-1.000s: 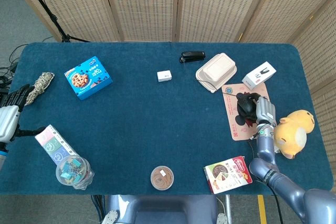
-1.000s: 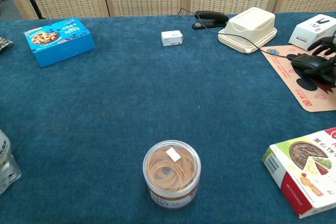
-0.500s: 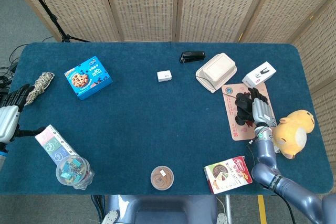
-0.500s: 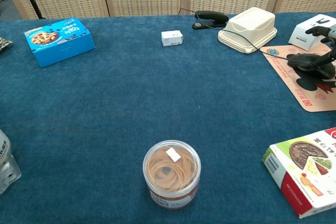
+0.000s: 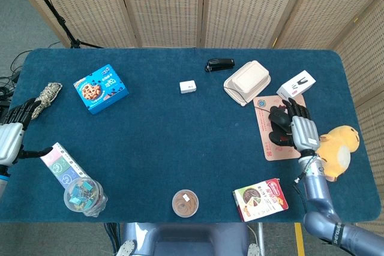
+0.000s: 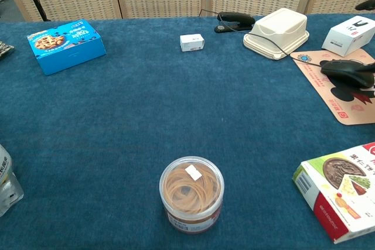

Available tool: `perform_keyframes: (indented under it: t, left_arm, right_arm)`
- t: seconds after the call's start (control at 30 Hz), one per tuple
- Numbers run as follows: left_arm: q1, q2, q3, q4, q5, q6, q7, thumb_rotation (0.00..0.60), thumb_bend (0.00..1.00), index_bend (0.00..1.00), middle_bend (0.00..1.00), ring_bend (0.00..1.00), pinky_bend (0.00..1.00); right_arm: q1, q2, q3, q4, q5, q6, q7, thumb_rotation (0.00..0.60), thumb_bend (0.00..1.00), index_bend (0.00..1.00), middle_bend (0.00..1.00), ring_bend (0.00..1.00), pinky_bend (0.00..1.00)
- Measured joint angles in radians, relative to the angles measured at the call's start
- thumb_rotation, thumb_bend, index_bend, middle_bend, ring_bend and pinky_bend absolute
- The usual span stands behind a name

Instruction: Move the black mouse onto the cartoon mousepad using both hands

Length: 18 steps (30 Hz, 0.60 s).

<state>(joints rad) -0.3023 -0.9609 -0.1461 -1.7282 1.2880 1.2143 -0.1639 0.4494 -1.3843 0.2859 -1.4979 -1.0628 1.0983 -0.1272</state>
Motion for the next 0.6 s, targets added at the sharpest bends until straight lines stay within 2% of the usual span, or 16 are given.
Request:
perform_keyframes:
  t: [0.17, 0.3, 0.47, 0.6]
  left_arm:
    - [0.019, -0.010, 0.014, -0.008, 0.009, 0.031, 0.031, 0.600, 0.11, 0.00, 0.00, 0.00, 0.00]
    - [0.050, -0.028, 0.033, -0.010, 0.021, 0.071, 0.048, 0.600, 0.11, 0.00, 0.00, 0.00, 0.00]
    - [0.096, -0.053, 0.063, 0.014, 0.031, 0.112, 0.053, 0.600, 0.11, 0.00, 0.00, 0.00, 0.00]
    - [0.125, -0.066, 0.076, 0.034, 0.044, 0.146, 0.049, 0.600, 0.11, 0.00, 0.00, 0.00, 0.00]
  right_arm:
    - [-0.066, 0.061, -0.089, -0.011, -0.130, 0.068, 0.007, 0.600, 0.00, 0.00, 0.00, 0.00, 0.00]
    - [-0.129, 0.080, -0.148, 0.029, -0.225, 0.163, 0.047, 0.600, 0.00, 0.00, 0.00, 0.00, 0.00]
    - [-0.192, 0.076, -0.183, 0.089, -0.288, 0.278, 0.057, 0.600, 0.00, 0.00, 0.00, 0.00, 0.00]
    - [-0.230, 0.084, -0.197, 0.094, -0.331, 0.345, 0.043, 0.600, 0.00, 0.00, 0.00, 0.00, 0.00]
